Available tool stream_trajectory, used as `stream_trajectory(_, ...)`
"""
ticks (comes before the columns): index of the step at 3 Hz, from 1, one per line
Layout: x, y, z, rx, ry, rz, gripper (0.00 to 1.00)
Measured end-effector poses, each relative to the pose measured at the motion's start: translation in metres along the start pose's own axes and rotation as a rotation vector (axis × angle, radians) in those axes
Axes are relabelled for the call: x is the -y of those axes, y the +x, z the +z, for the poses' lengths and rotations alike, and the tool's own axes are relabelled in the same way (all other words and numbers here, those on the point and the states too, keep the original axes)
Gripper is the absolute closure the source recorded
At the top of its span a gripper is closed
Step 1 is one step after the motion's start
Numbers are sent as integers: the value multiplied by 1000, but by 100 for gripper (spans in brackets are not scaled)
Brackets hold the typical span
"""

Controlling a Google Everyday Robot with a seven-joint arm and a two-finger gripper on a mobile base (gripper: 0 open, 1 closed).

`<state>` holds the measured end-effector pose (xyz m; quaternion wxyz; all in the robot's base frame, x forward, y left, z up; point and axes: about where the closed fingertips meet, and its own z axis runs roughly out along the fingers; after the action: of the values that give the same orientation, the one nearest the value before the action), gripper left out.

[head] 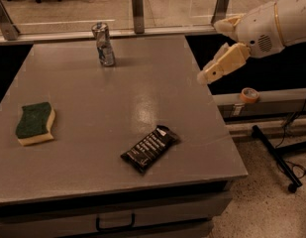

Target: Knock redbull can over

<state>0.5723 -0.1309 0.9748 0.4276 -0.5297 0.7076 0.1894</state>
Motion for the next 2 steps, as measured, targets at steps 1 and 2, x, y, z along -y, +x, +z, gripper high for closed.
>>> stream_trajectory(1,1,-2,18,14,20,-2,0)
stream_trajectory(2,14,-12,73,69,-24,-25,0)
